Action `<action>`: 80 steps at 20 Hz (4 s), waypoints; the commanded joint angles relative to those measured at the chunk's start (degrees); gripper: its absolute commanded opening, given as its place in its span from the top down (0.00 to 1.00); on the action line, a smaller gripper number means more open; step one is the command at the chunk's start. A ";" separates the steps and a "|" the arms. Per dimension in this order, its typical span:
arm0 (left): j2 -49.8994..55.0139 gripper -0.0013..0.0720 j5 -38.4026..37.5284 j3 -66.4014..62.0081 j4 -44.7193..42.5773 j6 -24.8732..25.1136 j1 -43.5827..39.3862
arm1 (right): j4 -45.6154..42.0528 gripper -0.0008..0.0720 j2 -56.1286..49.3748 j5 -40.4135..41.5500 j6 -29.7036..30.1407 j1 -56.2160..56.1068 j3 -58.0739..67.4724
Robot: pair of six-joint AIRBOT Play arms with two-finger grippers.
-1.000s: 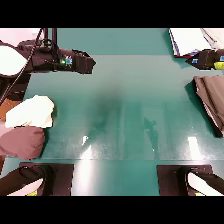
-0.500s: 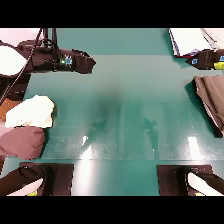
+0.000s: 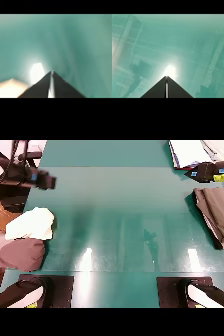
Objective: Fold the shirts.
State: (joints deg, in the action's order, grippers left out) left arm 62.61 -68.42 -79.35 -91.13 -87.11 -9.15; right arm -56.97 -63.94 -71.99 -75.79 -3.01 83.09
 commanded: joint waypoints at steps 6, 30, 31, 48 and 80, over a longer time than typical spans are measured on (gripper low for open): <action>0.07 0.01 3.58 26.75 -5.35 -1.18 20.44 | 0.50 0.97 -4.17 -0.61 -0.07 -0.02 -0.04; 0.31 0.95 4.98 -21.31 7.37 1.81 -28.50 | -0.04 0.97 14.05 15.02 -0.07 0.00 0.09; 3.67 0.95 6.45 -21.31 7.45 1.84 -31.45 | 0.00 0.97 14.12 14.99 -0.07 0.00 0.11; 21.97 0.22 -7.78 -16.41 17.20 1.62 -4.59 | 0.00 0.97 13.40 13.51 -0.07 0.00 0.07; 15.47 0.95 8.79 12.94 40.54 12.59 -0.50 | 5.14 0.35 -0.98 6.05 2.36 10.51 -46.66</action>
State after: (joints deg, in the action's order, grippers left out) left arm 78.48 -59.00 -65.98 -49.58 -74.63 -9.69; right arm -55.33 -60.64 -71.20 -75.48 10.72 41.69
